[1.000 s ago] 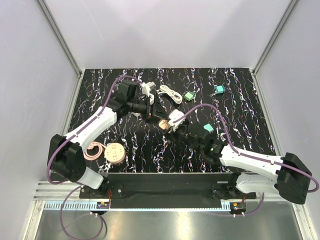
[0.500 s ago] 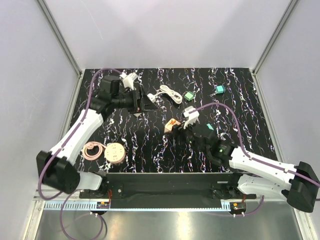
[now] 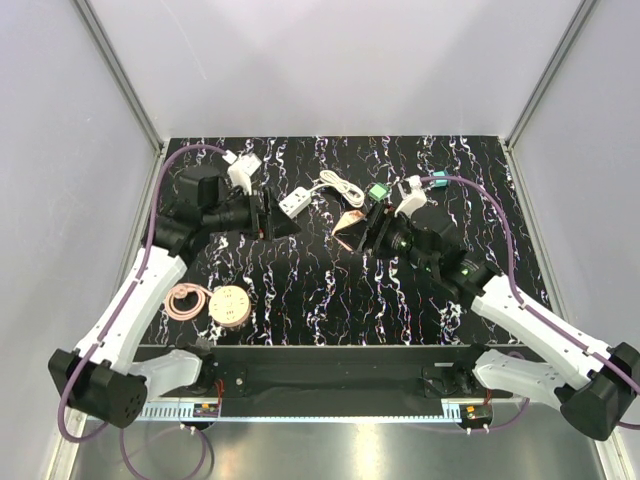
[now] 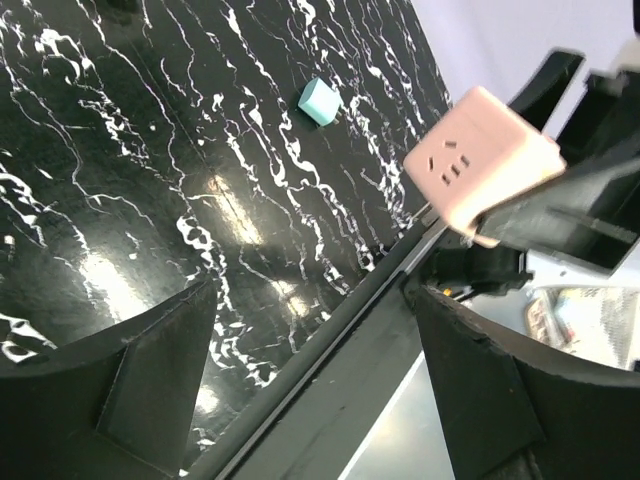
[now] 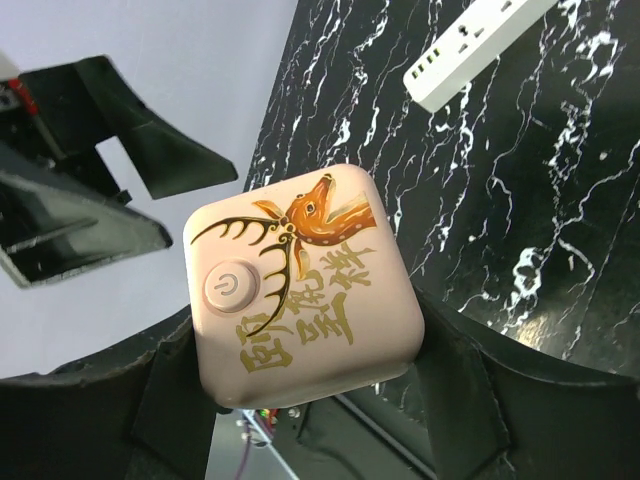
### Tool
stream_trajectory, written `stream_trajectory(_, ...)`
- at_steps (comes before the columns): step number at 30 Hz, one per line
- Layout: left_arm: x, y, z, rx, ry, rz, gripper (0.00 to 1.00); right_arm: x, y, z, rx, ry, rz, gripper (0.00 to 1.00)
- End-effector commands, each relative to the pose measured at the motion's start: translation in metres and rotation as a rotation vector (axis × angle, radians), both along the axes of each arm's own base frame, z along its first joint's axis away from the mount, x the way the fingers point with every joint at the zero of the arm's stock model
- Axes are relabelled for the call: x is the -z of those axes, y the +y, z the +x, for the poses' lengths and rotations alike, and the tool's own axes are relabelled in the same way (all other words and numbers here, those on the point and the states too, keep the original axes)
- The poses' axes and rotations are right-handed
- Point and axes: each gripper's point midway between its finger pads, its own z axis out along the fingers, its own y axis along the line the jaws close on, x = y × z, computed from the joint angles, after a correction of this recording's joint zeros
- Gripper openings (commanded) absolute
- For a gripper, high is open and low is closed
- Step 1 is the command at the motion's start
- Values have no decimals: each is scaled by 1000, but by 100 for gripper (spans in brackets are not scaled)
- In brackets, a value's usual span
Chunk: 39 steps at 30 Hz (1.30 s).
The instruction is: Insert the plug
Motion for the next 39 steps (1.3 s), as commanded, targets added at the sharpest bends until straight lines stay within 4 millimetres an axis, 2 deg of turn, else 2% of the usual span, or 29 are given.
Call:
stream_trajectory(1, -23, 4, -10, 41, -211, 19, 85, -31, 4, -1, 13, 31, 114, 0)
stream_trajectory(2, -27, 8, -15, 37, -284, 38, 85, -34, 4, -1, 17, 31, 125, 0)
stream_trajectory(3, -29, 3, -22, 47, -336, 51, 87, -37, 6, -2, 18, 48, 145, 0)
stream_trajectory(4, -34, 6, -16, -6, -410, 79, 89, -37, 8, -2, 14, 62, 151, 0)
stream_trajectory(5, -39, 8, -24, -10, -466, 77, 94, -44, 10, -2, 8, 63, 168, 0)
stream_trajectory(7, -50, 0, -31, 5, -556, 52, 97, -51, 18, -3, -16, 93, 213, 0)
stream_trajectory(9, -51, -7, -38, 36, -583, 29, 97, -62, 28, -8, -60, 117, 294, 0)
stream_trajectory(10, -52, -10, -36, 34, -598, 22, 97, -60, 31, -9, -73, 134, 314, 0)
stream_trajectory(12, -50, -18, -37, 53, -610, 18, 97, -73, 36, -10, -94, 142, 397, 0)
stream_trajectory(16, -44, -32, -33, 68, -626, 12, 98, -77, 39, -10, -101, 159, 463, 0)
stream_trajectory(20, -47, -44, -29, 78, -660, 11, 98, -86, 41, -12, -117, 160, 505, 0)
stream_trajectory(27, -62, -60, -20, 61, -713, -12, 97, -83, 45, -10, -119, 193, 540, 0)
stream_trajectory(28, -62, -63, -18, 66, -712, -13, 97, -76, 46, -9, -117, 207, 538, 0)
stream_trajectory(33, -58, -73, -16, 75, -699, -14, 96, -70, 46, -6, -101, 218, 545, 0)
stream_trajectory(38, -64, -79, -14, 64, -712, -45, 90, -65, 46, -6, -93, 228, 539, 0)
stream_trajectory(39, -64, -80, -14, 64, -713, -48, 85, -63, 46, -5, -91, 227, 535, 0)
